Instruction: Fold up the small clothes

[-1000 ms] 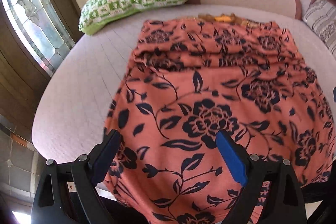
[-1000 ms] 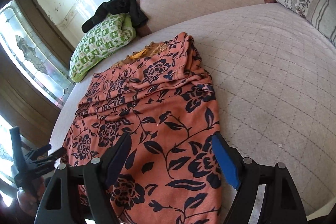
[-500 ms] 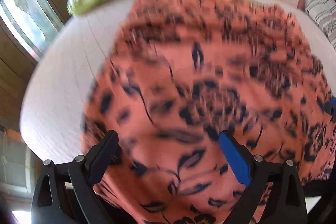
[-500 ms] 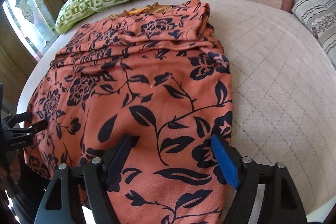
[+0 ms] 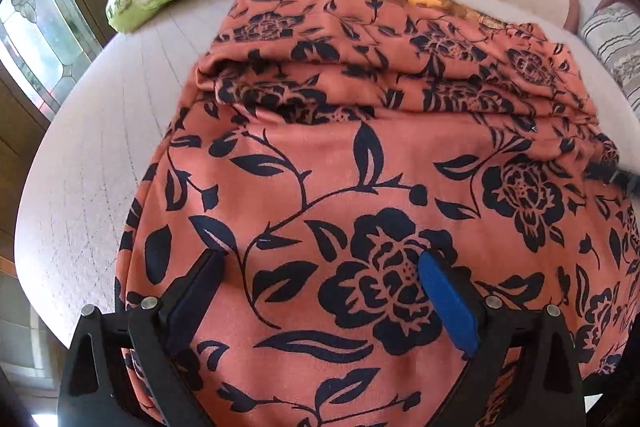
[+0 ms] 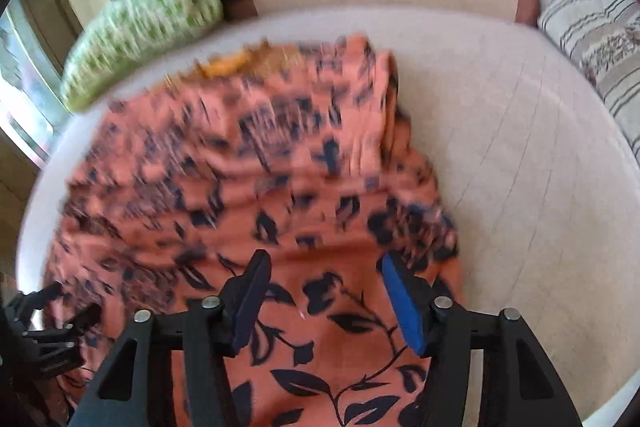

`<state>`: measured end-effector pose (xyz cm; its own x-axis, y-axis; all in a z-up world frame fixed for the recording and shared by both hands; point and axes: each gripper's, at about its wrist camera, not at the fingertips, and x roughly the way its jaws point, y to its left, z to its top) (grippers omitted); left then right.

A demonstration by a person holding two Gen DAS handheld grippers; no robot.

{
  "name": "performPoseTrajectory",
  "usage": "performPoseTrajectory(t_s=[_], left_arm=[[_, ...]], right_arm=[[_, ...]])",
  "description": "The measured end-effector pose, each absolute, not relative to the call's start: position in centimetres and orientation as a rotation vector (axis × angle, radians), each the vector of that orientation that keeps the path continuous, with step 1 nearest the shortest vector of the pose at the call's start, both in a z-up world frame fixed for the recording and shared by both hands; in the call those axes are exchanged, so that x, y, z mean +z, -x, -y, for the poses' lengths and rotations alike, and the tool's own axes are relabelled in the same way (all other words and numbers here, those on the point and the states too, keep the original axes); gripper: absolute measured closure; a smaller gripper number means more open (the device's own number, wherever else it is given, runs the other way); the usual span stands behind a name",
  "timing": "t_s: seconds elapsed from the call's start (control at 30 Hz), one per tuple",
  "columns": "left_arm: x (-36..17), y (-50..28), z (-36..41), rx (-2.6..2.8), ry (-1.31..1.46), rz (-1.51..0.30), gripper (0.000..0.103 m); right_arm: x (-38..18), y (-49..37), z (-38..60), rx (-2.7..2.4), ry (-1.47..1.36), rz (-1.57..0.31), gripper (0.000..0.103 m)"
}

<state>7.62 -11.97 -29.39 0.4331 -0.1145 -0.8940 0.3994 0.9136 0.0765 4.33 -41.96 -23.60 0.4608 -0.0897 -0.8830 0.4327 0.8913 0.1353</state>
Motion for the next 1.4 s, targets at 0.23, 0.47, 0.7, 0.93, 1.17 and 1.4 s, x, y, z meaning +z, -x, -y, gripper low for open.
performPoseTrajectory(t_s=[0.23, 0.47, 0.7, 0.93, 1.17, 1.4], left_arm=[[-29.6, -7.2, 10.9, -0.356, -0.297, -1.123, 0.002], [-30.0, -4.8, 10.0, -0.343, -0.316, -1.148, 0.000], [-27.6, -3.1, 9.6, -0.359, -0.290, -1.127, 0.000], [-25.6, -3.5, 11.8, -0.395, -0.312, -1.040, 0.000], [-30.0, -4.8, 11.9, -0.374, -0.353, -1.136, 0.000], [-29.8, -4.5, 11.4, -0.379, -0.331, -1.120, 0.000]], right_arm=[[-24.1, -1.8, 39.7, -0.333, -0.273, -1.085, 0.045], [-23.3, 2.1, 39.3, -0.315, -0.249, -1.139, 0.045], [-21.3, 4.4, 39.9, -0.305, -0.313, -1.117, 0.045], [-18.3, 1.9, 40.6, -0.325, -0.328, -0.992, 0.045], [-22.6, -1.6, 40.6, -0.322, -0.403, -1.088, 0.045], [-23.9, 0.1, 38.9, -0.297, -0.331, -1.115, 0.045]])
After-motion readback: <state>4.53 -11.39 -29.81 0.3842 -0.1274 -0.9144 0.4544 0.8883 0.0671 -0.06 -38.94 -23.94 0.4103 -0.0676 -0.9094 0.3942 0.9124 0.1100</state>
